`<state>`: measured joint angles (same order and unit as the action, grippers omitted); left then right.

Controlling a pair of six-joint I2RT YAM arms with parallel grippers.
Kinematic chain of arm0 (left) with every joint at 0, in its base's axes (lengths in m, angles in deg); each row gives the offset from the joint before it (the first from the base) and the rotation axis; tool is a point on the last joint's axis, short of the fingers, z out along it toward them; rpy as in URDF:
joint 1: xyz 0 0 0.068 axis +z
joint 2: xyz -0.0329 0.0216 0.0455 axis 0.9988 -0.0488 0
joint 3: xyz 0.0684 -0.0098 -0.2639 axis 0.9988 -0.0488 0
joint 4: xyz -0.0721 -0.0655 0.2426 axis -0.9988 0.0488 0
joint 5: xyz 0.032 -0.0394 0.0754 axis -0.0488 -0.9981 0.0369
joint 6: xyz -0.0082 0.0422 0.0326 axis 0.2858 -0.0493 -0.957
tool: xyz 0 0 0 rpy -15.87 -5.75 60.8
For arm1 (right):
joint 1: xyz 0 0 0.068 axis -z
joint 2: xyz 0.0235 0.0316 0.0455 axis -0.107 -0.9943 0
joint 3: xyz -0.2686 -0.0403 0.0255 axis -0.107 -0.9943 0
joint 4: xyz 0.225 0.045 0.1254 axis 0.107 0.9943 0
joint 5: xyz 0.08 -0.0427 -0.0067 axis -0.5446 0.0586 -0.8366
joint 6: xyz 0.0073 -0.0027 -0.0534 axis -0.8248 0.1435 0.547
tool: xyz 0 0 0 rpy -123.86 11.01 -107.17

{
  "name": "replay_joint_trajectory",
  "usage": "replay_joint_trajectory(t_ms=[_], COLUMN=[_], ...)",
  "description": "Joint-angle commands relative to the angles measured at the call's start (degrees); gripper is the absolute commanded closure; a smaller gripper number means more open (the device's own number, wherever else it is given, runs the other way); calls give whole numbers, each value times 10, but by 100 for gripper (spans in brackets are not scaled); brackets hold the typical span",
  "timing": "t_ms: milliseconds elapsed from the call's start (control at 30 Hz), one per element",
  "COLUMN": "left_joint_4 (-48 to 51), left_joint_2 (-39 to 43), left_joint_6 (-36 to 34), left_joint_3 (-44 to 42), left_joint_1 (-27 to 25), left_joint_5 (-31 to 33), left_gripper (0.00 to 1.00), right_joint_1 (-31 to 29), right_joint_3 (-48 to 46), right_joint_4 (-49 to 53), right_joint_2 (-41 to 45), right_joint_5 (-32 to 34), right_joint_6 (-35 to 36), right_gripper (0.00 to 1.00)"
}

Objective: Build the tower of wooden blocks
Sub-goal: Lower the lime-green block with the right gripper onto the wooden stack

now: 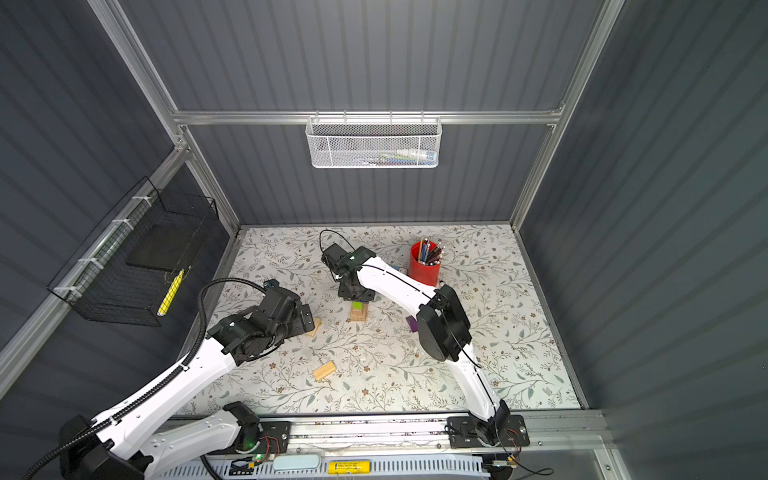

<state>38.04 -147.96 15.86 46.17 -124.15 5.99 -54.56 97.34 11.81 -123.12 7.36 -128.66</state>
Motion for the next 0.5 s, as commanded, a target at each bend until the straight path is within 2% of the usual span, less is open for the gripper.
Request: replay_joint_trajectory(t_ms=[0, 467], left_joint_4=[8, 6], left_joint_2=[5, 3], left_joint_6=[9, 10], left_joint_3=[-9, -11], left_joint_1=[4, 4], left_joint_5=[4, 8], left_gripper=[0, 0], right_joint_1=[1, 5], right_joint_3=[22, 50], right_joint_4=[27, 38], right_joint_2=[-18, -47], right_joint_5=[20, 19], right_joint_6=[-8, -5], right_gripper=[69, 66])
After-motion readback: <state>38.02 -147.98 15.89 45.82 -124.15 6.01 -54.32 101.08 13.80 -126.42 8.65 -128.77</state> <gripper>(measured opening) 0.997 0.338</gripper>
